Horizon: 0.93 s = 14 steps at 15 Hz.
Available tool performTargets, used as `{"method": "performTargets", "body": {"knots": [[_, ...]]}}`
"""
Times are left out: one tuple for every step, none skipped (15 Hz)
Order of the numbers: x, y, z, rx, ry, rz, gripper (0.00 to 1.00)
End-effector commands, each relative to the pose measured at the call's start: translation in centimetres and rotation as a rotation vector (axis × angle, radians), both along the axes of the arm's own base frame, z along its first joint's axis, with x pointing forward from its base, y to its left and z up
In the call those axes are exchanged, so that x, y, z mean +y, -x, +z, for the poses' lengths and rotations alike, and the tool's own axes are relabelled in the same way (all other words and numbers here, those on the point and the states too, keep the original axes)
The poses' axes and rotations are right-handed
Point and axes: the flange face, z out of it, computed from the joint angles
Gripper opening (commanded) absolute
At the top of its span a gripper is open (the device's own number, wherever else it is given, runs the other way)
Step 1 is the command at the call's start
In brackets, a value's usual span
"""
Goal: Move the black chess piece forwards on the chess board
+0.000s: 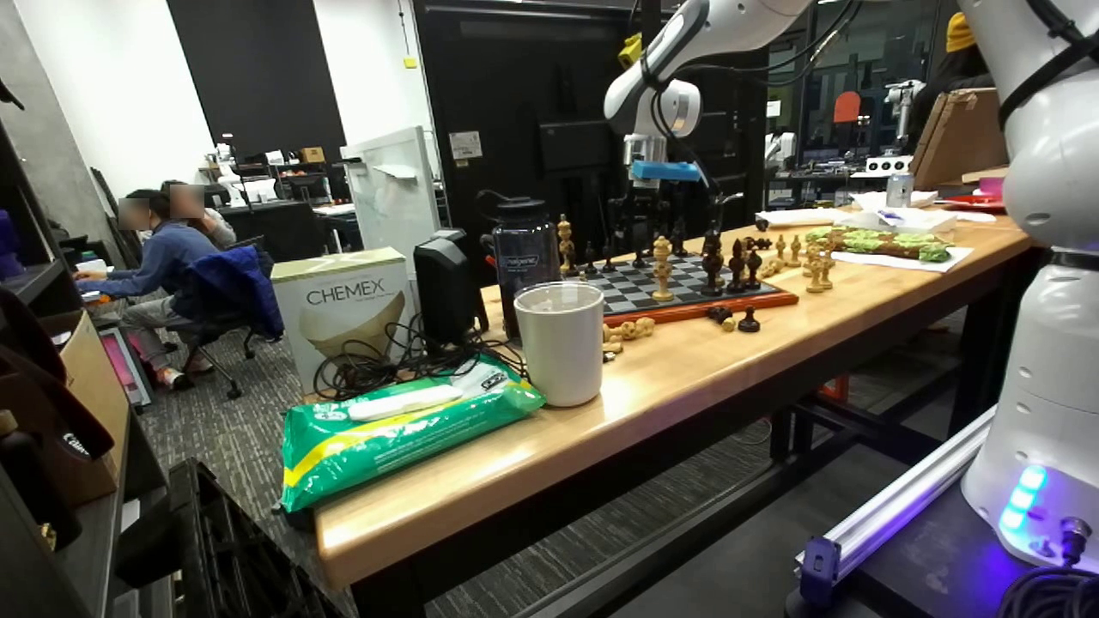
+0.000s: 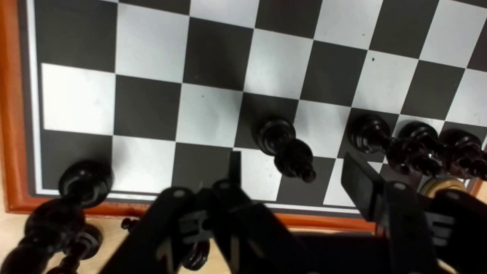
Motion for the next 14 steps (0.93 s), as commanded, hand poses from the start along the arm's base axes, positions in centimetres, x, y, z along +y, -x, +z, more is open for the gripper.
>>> {"method": "performTargets", "body": {"knots": [[0.3, 0.4, 1.2, -0.011, -0.011, 0.002, 0.98], [0.5, 0.5, 1.6, -0.012, -0.002, 0.001, 1.0], [0.6, 0.6, 1.9, -0.014, 0.006, 0.002, 1.0], [0.8, 0.6, 2.4, -0.016, 0.017, 0.0, 1.0], [1.0, 0.8, 3.0, -0.022, 0.031, -0.002, 1.0], [1.1, 0.9, 3.6, -0.028, 0.039, -0.002, 1.0], [1.3, 1.0, 4.3, -0.034, 0.053, -0.004, 1.0], [1.5, 1.2, 5.1, -0.041, 0.069, -0.01, 1.0], [1.6, 1.4, 5.9, -0.049, 0.089, -0.017, 1.0], [1.7, 1.6, 6.7, -0.054, 0.104, -0.027, 1.0], [1.8, 1.8, 7.6, -0.058, 0.122, -0.041, 1.0], [1.9, 2.1, 8.4, -0.059, 0.139, -0.058, 1.0], [2.1, 2.5, 9.2, -0.058, 0.152, -0.071, 1.0], [2.4, 2.9, 10.0, -0.056, 0.16, -0.088, 1.0]]}}
